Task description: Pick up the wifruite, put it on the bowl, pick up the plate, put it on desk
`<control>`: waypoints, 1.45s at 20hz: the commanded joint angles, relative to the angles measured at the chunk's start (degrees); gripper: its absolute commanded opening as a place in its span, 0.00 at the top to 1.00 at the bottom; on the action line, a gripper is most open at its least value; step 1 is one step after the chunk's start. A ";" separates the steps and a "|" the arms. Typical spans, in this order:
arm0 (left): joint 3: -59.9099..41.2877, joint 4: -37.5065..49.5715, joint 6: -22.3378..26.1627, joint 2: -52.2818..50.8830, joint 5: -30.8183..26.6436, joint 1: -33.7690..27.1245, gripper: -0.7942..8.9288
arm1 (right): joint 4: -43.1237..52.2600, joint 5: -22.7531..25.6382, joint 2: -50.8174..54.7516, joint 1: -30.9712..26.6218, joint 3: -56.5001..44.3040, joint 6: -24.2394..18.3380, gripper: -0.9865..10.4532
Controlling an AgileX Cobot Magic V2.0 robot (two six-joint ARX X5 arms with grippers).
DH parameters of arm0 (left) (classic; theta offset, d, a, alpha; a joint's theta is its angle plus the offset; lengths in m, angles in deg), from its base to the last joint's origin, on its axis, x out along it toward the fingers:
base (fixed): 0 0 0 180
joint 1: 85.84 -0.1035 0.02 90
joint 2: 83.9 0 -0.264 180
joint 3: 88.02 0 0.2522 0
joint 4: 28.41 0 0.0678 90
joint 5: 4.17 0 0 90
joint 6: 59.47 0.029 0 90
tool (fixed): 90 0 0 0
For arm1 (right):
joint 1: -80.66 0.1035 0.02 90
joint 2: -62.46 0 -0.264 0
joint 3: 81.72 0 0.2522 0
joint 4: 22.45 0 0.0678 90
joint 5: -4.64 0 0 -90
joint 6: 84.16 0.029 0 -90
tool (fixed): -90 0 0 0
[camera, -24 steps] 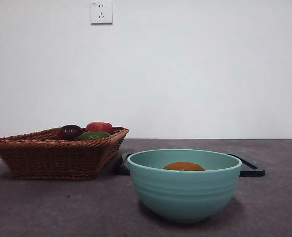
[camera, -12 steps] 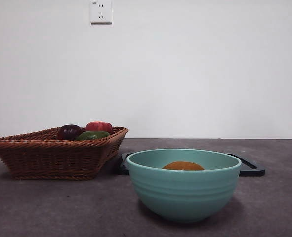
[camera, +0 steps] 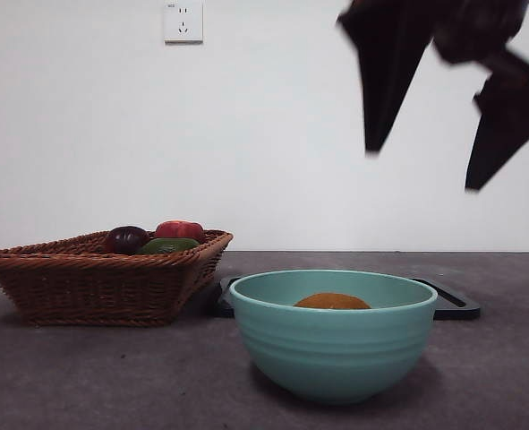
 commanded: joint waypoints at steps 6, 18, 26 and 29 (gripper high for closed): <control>0.72 0.66 -0.37 0.11 0.02 0.42 0.30 | 0.42 3.65 -11.52 2.75 0.68 -3.02 0.43; 0.72 0.72 -0.35 0.11 0.02 0.44 0.30 | 4.07 1.97 -17.92 2.82 0.66 -3.19 0.72; 0.72 0.72 -0.33 0.11 0.02 0.44 0.30 | 4.96 1.01 -17.92 5.86 0.66 -3.85 0.90; 0.72 0.72 -0.31 0.11 0.02 0.44 0.30 | 5.88 1.05 -17.92 6.84 0.72 -3.78 0.90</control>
